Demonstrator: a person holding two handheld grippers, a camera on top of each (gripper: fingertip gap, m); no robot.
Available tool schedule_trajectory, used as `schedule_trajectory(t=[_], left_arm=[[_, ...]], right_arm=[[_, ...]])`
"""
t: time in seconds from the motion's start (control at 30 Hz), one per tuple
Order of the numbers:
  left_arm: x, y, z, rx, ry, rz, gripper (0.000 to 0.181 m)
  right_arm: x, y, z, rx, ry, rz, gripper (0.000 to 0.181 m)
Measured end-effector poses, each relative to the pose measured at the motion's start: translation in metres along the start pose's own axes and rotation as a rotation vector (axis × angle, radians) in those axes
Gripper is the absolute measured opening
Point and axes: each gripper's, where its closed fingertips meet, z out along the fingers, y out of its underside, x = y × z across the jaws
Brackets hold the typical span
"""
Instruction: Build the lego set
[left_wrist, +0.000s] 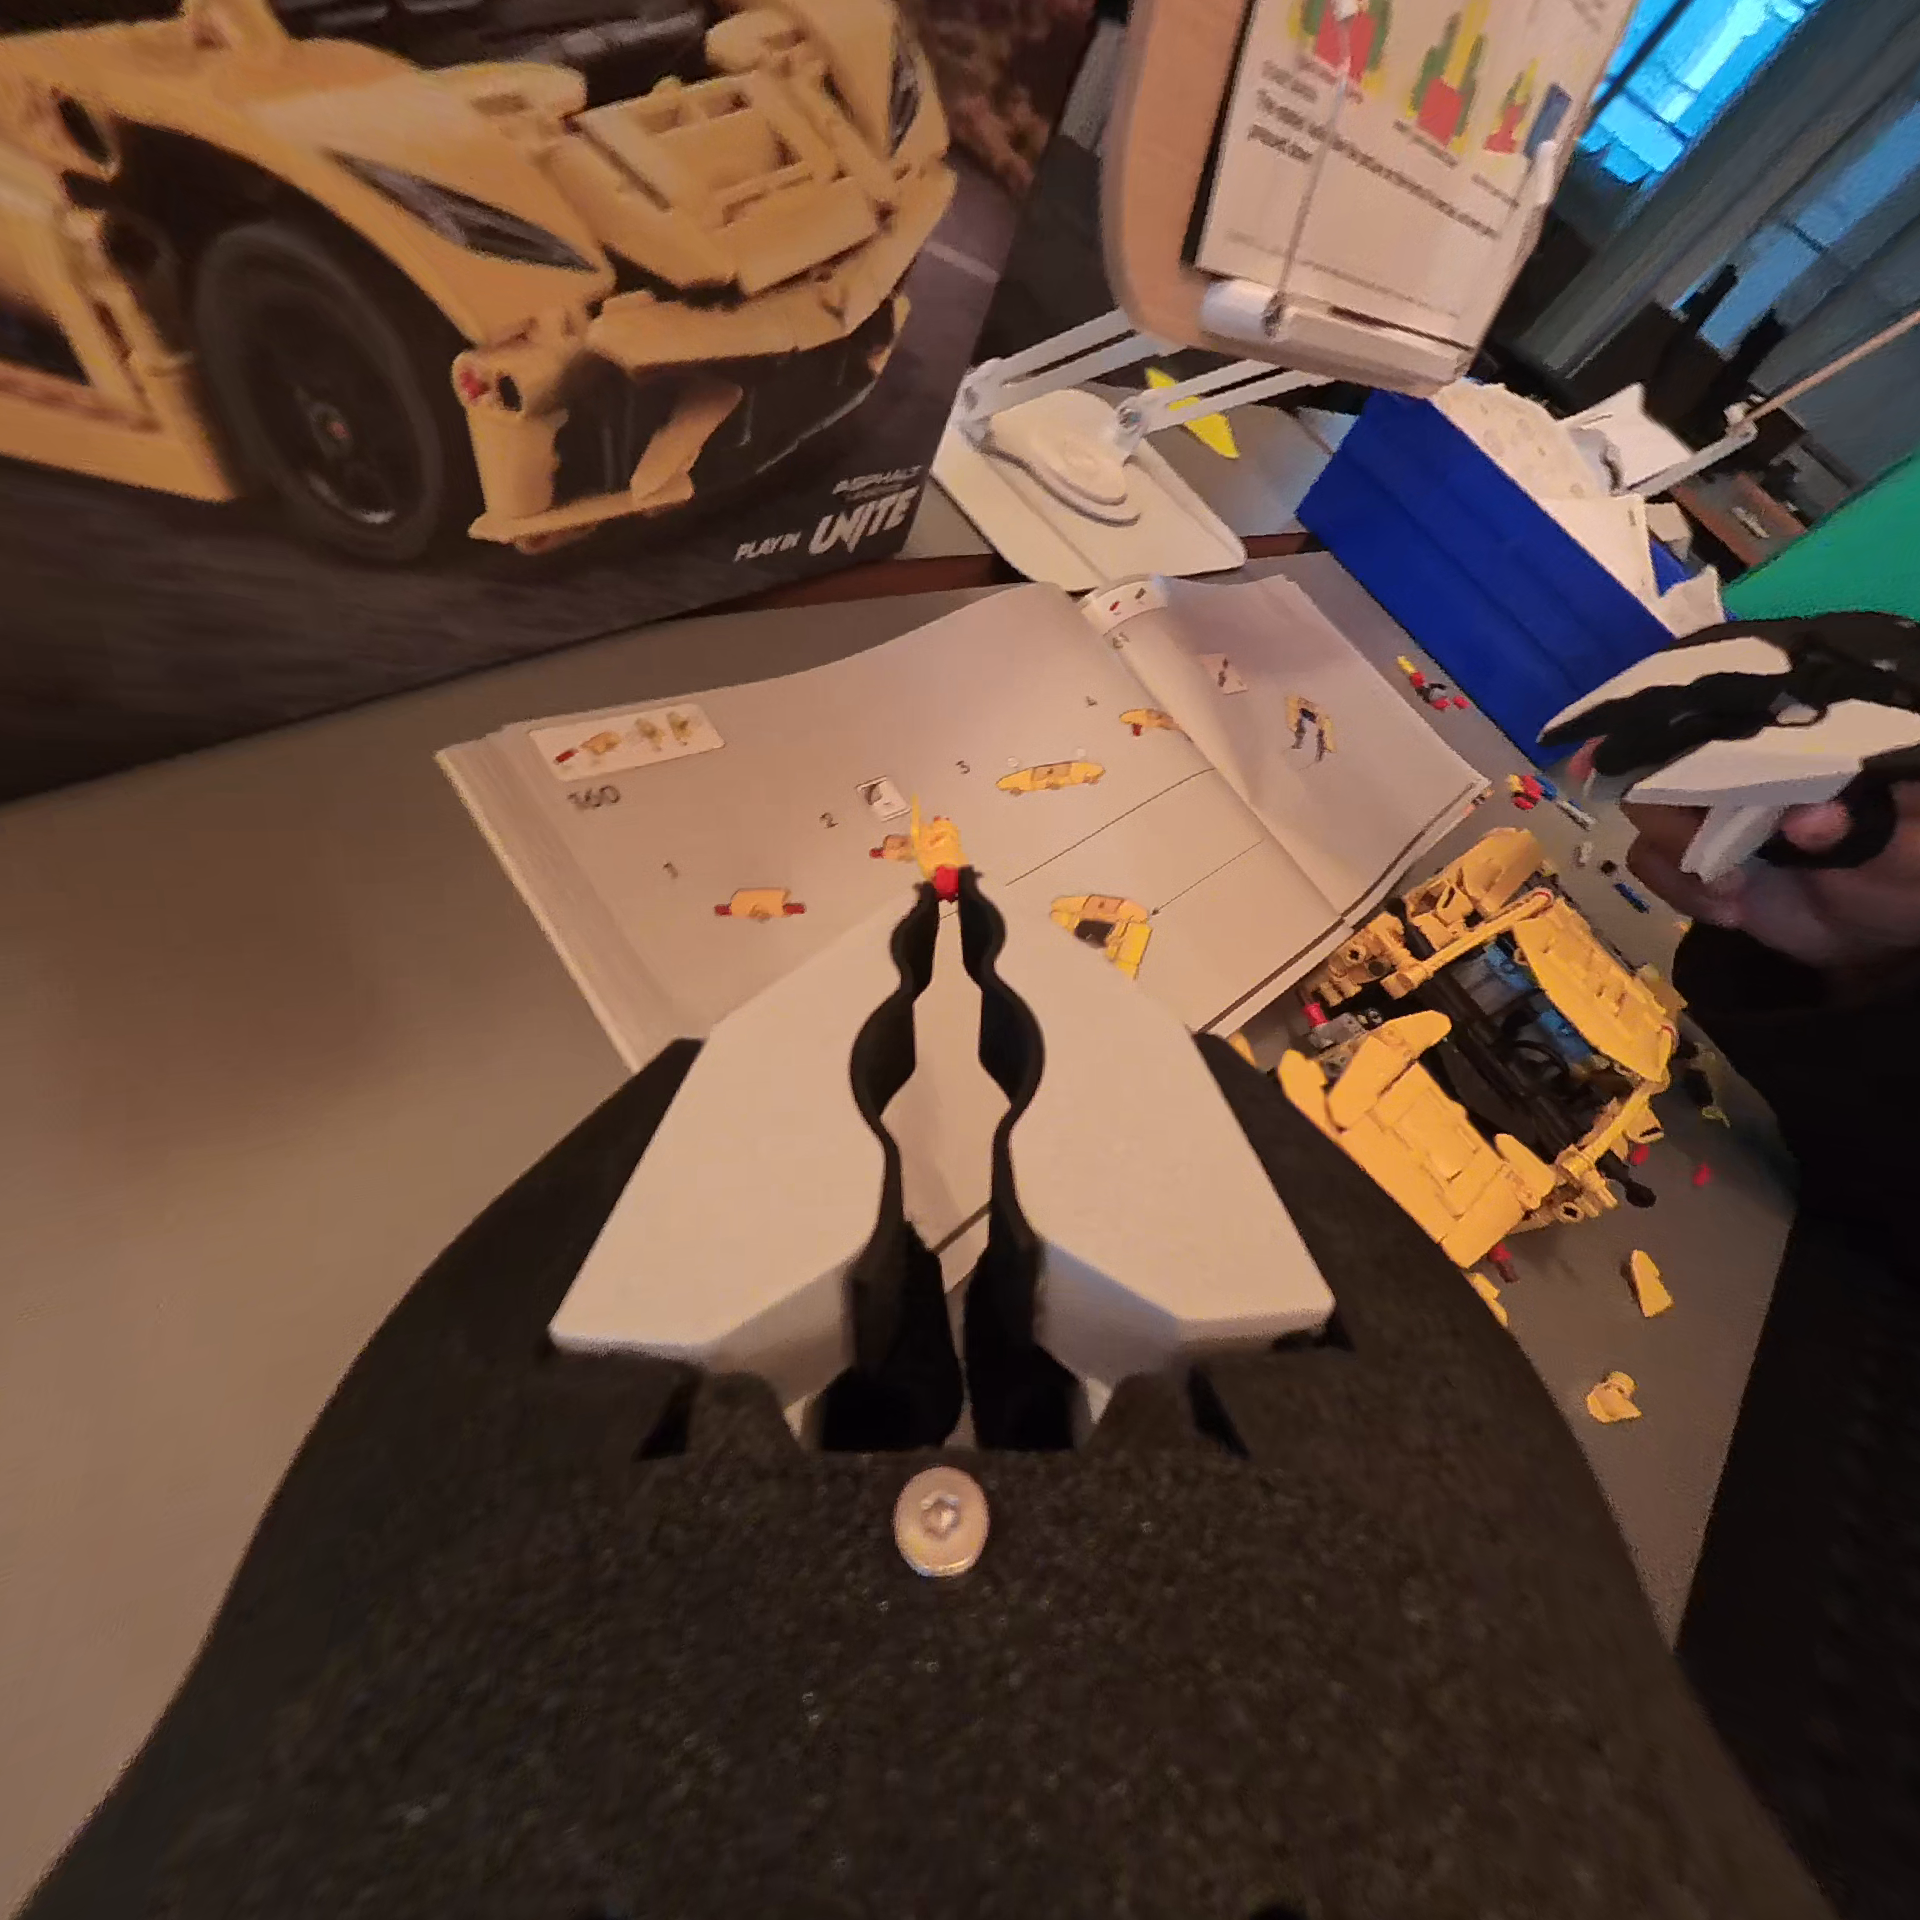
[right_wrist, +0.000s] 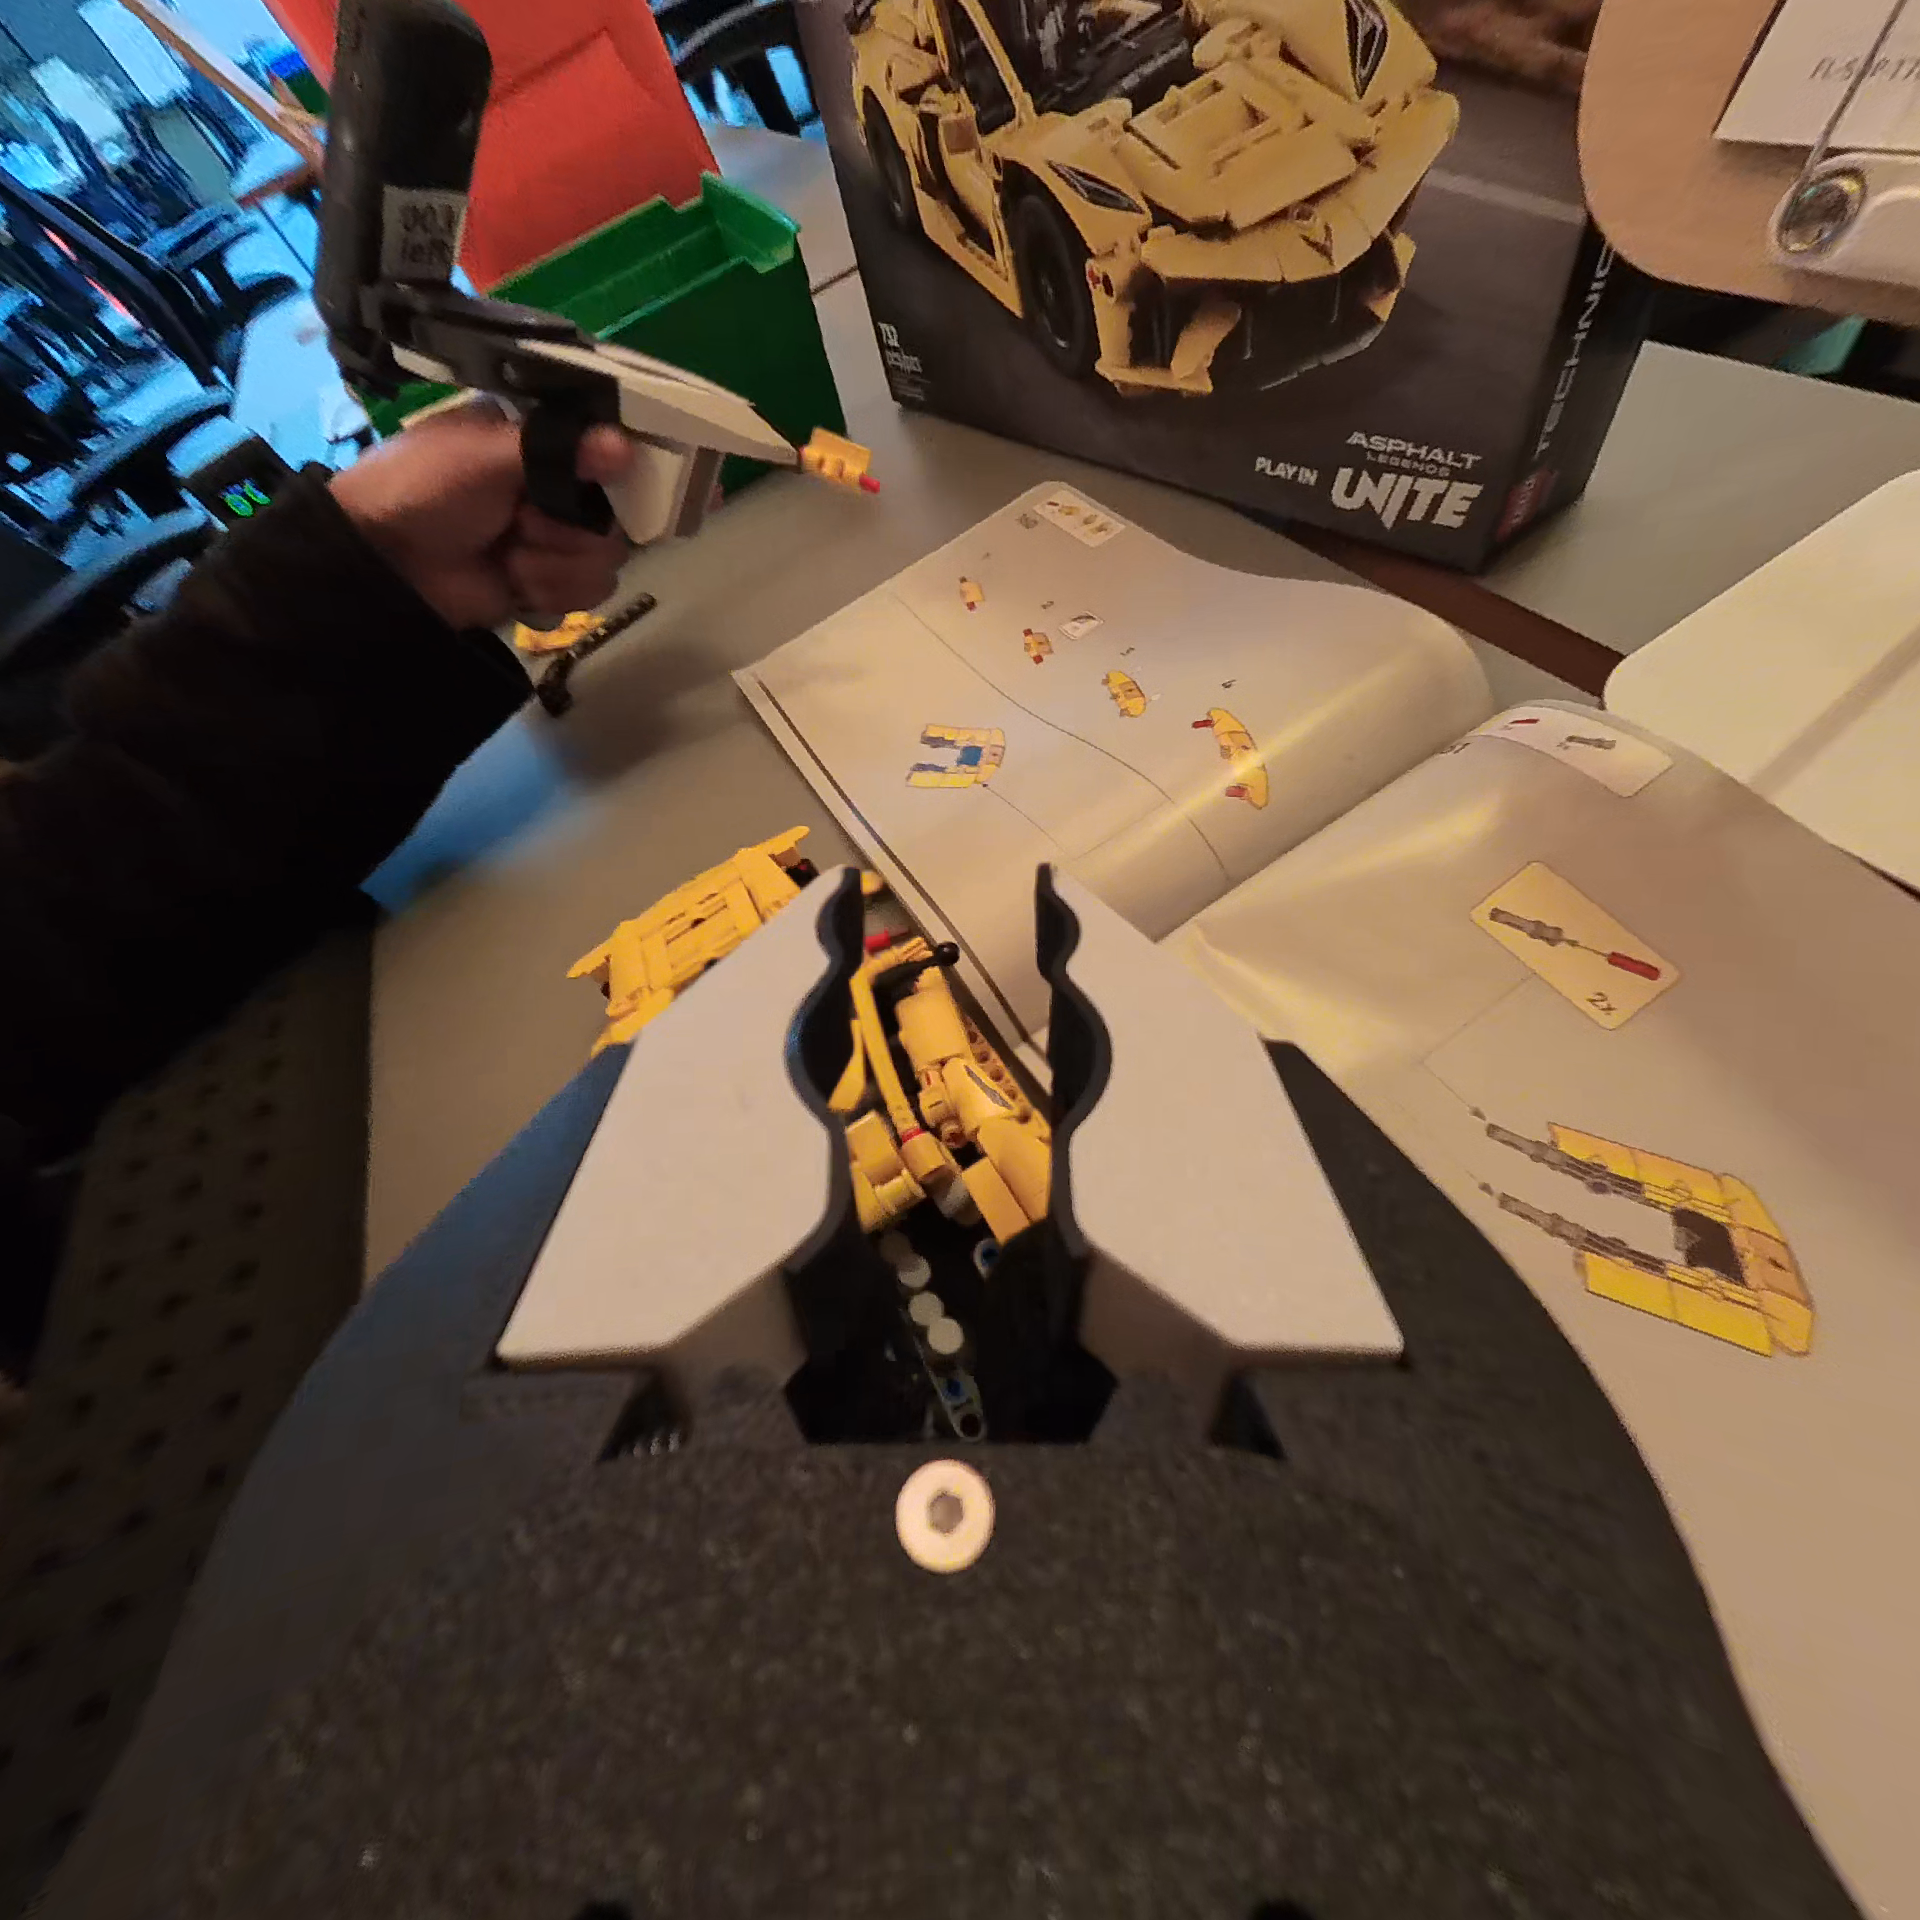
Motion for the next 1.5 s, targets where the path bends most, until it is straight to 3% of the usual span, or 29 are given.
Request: schedule_trajectory(t=[0.2,0.3,0.4,0.57,0.73,0.87,0.93,1.07,1.17,1.4,1.5], left_arm=[[0.057,-0.011,0.003,0.066,0.199,0.201,0.003],[0.121,-0.008,-0.002,0.115,0.406,0.409,0.003],[0.179,0.007,0.000,0.110,0.523,0.646,0.003],[0.247,0.033,-0.008,0.070,0.715,0.796,0.004],[0.276,0.041,-0.018,0.081,0.770,0.851,0.004],[0.280,0.052,-0.012,-0.043,0.743,0.729,0.004],[0.275,0.064,-0.014,-0.142,0.721,0.582,0.019],[0.250,0.089,-0.036,-0.138,0.573,0.376,0.020],[0.225,0.110,-0.065,-0.088,0.364,0.322,0.021],[0.191,0.151,-0.163,0.059,0.104,0.140,0.021],[0.159,0.164,-0.203,0.077,-0.073,0.132,0.021]], right_arm=[[-0.010,-0.007,-0.002,0.045,-0.050,-0.023,0.033],[-0.051,-0.015,-0.002,0.064,-0.227,-0.067,0.038],[-0.100,-0.023,-0.005,0.072,-0.403,-0.101,0.041],[-0.131,-0.030,-0.011,0.092,-0.390,-0.283,0.022],[-0.151,-0.013,-0.028,0.022,-0.429,-0.331,0.007],[-0.146,-0.003,-0.040,0.026,-0.228,-0.464,0.006],[-0.135,0.032,-0.042,-0.111,-0.064,-0.644,0.006],[-0.109,0.120,-0.050,-0.406,0.187,-1.011,0.007],[-0.100,0.142,-0.057,-0.454,0.292,-1.228,0.007],[-0.100,0.174,-0.056,-0.528,0.172,-1.012,0.007],[-0.100,0.177,-0.056,-0.512,0.162,-0.949,0.007]])
